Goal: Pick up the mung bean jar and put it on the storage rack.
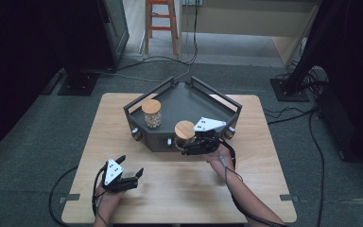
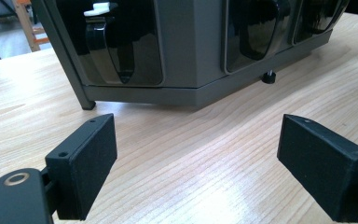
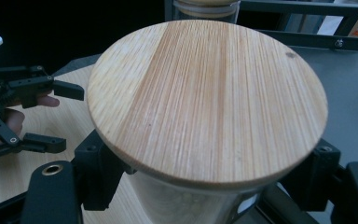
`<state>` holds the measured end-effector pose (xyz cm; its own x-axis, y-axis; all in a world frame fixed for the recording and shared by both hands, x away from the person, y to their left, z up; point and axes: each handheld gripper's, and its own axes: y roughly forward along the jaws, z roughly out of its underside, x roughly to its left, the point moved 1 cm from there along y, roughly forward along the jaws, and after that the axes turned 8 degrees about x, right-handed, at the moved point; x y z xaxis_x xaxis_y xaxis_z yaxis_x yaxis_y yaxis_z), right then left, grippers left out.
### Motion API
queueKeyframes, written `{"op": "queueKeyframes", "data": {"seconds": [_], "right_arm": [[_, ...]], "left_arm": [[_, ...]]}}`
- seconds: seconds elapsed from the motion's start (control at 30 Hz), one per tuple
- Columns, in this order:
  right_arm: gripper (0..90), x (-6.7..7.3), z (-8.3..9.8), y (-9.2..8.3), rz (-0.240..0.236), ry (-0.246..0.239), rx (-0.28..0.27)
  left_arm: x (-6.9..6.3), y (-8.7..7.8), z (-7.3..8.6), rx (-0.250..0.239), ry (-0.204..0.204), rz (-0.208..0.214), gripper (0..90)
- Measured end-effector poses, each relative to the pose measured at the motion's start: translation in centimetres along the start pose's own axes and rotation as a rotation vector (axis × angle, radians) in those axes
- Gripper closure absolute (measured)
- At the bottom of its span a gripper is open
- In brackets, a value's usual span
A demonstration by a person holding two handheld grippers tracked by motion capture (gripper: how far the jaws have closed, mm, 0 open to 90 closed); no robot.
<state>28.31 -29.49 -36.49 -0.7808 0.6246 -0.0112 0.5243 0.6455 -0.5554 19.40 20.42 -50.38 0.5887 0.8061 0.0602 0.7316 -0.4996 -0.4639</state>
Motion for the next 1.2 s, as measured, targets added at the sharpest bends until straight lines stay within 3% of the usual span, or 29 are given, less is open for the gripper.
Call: {"op": "queueKeyframes", "data": {"seconds": [1.2], "right_arm": [[25.3, -1.3, -2.2, 0.0, 0.025, 0.015, -0.029]], "left_arm": [[0.1, -0.1, 0.1, -0.006, -0.018, 0.011, 11.8]]}}
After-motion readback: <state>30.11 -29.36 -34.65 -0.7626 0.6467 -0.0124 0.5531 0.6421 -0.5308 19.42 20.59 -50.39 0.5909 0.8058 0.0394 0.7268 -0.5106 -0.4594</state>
